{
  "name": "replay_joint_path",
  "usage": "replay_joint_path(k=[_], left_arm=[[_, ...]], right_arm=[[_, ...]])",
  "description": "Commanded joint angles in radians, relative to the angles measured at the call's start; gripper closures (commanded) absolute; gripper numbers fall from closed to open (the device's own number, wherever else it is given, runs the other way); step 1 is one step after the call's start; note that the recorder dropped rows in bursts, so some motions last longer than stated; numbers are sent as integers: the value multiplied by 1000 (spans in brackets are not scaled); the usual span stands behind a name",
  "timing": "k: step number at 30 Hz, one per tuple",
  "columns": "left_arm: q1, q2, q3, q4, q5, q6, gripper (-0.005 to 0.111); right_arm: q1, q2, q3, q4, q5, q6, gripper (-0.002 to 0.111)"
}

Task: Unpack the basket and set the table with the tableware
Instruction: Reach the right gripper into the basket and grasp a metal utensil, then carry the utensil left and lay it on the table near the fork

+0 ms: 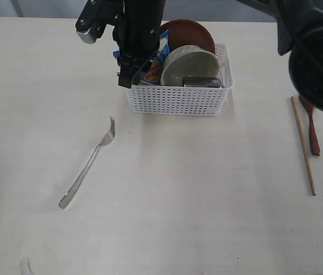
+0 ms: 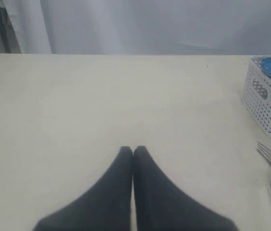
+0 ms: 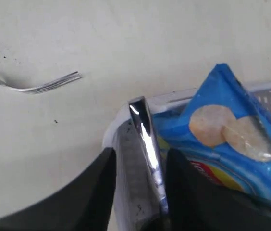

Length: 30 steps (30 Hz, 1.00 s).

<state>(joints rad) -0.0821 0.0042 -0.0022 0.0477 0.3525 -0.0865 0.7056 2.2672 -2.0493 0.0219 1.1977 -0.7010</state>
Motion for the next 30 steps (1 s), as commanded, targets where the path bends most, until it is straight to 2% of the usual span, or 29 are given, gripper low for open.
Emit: replay_joint_path(k=[1, 17, 19, 21, 30], left_arm=[[3, -4, 2, 8, -10, 4, 107], [3, -4, 2, 8, -10, 4, 107], [3, -4, 2, 8, -10, 4, 107], [3, -4, 2, 8, -10, 4, 107], [3, -4, 2, 8, -10, 4, 107]], right_arm=[[-6, 15, -8, -3, -19, -21, 74], [-6, 72, -8, -40, -42, -40, 75], [-6, 79, -8, -40, -42, -40, 87], [-6, 71, -8, -50, -49, -37, 108], [-6, -72, -8, -38, -45, -24, 109]])
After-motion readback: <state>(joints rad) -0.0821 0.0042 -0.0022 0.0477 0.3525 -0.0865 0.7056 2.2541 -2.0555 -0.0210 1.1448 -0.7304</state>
